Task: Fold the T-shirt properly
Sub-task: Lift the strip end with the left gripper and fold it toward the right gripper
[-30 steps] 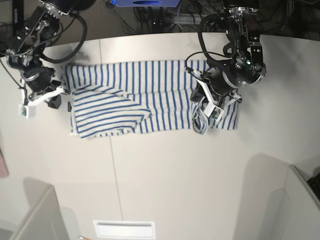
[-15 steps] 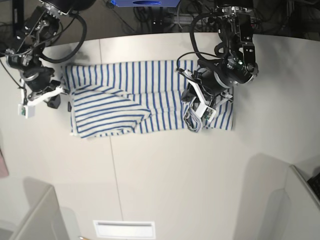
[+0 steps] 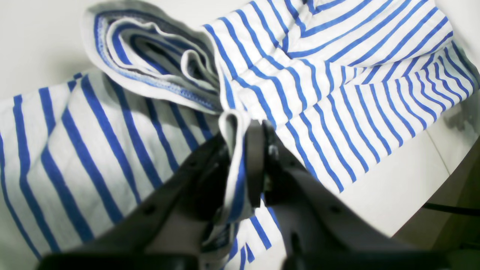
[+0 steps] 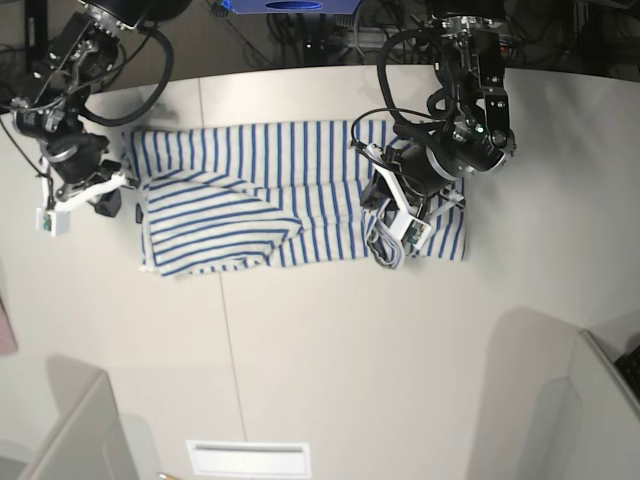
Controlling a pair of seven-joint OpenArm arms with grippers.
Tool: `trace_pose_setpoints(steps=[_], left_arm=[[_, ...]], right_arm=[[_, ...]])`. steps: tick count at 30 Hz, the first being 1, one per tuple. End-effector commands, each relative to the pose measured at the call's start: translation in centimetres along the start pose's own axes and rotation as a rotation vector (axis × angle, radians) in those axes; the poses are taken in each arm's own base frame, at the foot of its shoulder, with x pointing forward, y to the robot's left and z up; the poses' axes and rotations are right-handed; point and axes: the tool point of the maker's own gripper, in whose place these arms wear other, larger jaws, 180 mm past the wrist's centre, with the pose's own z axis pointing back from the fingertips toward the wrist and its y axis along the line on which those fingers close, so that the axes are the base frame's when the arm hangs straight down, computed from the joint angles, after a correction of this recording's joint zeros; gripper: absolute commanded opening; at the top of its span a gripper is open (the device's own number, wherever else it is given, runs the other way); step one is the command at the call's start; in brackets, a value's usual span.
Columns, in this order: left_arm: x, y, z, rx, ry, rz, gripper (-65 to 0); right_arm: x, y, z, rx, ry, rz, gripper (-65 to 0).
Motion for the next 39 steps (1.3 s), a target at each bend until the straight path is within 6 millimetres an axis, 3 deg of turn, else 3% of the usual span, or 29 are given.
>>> trace_pose_setpoints(steps=[1,15,28,32,39], left_arm=[[1.4,-0.3,0.2,-0.012,-0.053,0.002,-65.0],[1.3,-0.1,0.3,-0.005,-0.05,0.004,-65.0],[1.4,-0.5,0.1,-0.018,-0.051,0.002,-24.7],[1.3,-1.1,-0.2,-0.035,-0.048,0.008,-22.2],[0.9,-6.2,-2.4,-0.169,-0.019,0.003,-22.2]], right_arm=[[1.4,0.0,0.3,0.004,-0.047,0.013,-65.0],[1.4,0.0,0.3,0.004,-0.047,0.013,-65.0],[1.4,0.2,0.3,0.009,-0.047,0.013,-65.0],[1.4,0.2,0.3,0.009,-0.047,0.013,-65.0],[1.4,0.1,0.3,0.007,-0.048,0.011,-65.0]])
